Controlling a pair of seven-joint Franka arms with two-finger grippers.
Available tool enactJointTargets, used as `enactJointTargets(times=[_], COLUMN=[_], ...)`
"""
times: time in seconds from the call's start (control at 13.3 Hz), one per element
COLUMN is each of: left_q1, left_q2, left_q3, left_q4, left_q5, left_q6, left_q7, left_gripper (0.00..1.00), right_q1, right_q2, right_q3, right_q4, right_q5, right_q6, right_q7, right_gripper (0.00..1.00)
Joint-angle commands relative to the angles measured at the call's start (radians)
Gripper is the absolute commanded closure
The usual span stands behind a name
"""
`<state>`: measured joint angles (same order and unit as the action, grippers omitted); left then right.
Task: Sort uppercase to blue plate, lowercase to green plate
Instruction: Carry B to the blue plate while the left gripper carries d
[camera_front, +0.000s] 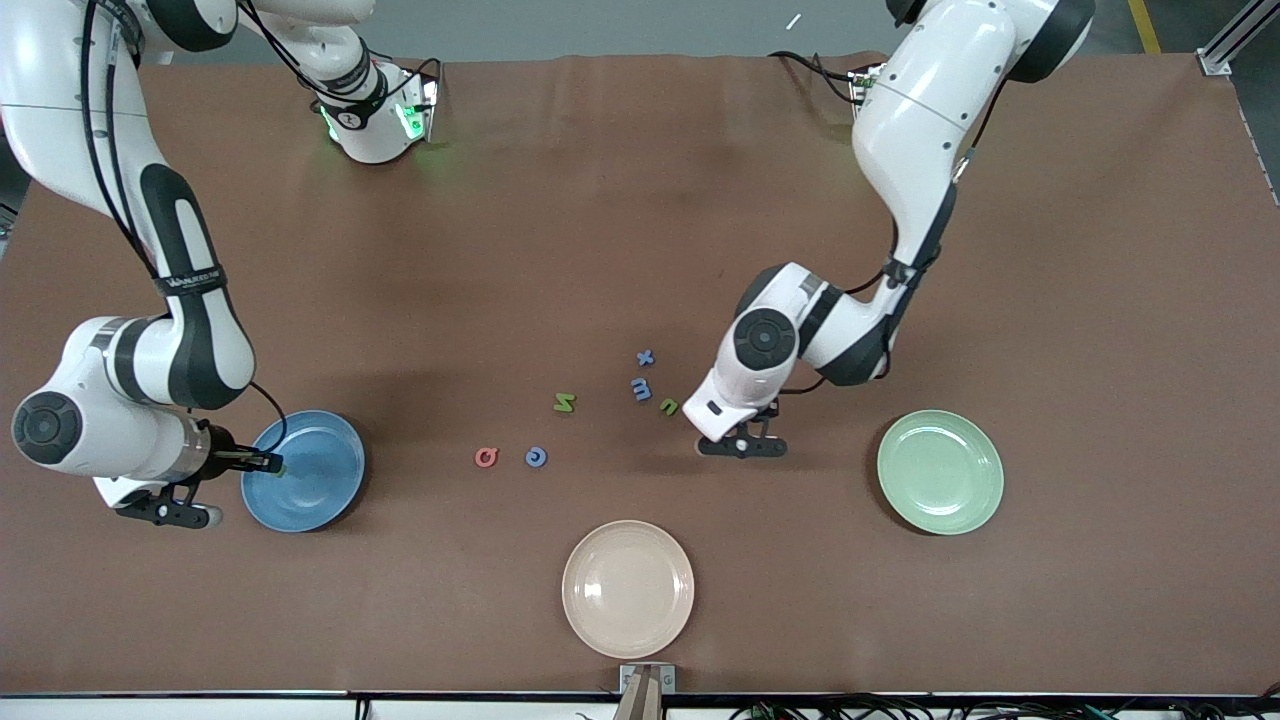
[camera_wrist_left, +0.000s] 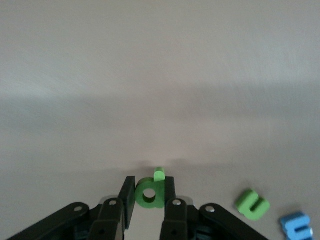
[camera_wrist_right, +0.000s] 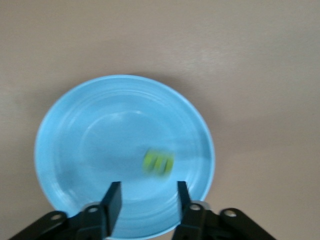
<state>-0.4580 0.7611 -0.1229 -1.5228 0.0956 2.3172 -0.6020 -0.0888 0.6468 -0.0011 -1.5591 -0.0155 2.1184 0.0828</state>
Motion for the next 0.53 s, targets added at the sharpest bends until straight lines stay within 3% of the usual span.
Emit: enactJointTargets(times=[0.0,0.23,0.45], left_q1=[0.065,0.151,0.238], left_q2=[-0.052,-0.068,-0.094], left_q3=[-0.001,-0.001,-0.003], left_q4=[-0.016,-0.011,-0.011], left_q5=[0.019,0.113,0.153], left_q6=[-0.016,-0.016,-0.018], left_q7=[-0.004,-0.002,0.037], left_gripper=[0.92,0.92,0.92], right_q1=[0.011,0.07,0.194], right_q2=[-0.004,-0.007,-0.007], right_q3=[0.018,0.023,0.024], right_q4=[-0.013,-0.013,-0.013], right_q5=[-0.001,0.015,0.015], right_q6=[0.014,0.006,0.015], right_q7=[-0.006,0.064,0.358], right_gripper=[0.03,0.03,0.03])
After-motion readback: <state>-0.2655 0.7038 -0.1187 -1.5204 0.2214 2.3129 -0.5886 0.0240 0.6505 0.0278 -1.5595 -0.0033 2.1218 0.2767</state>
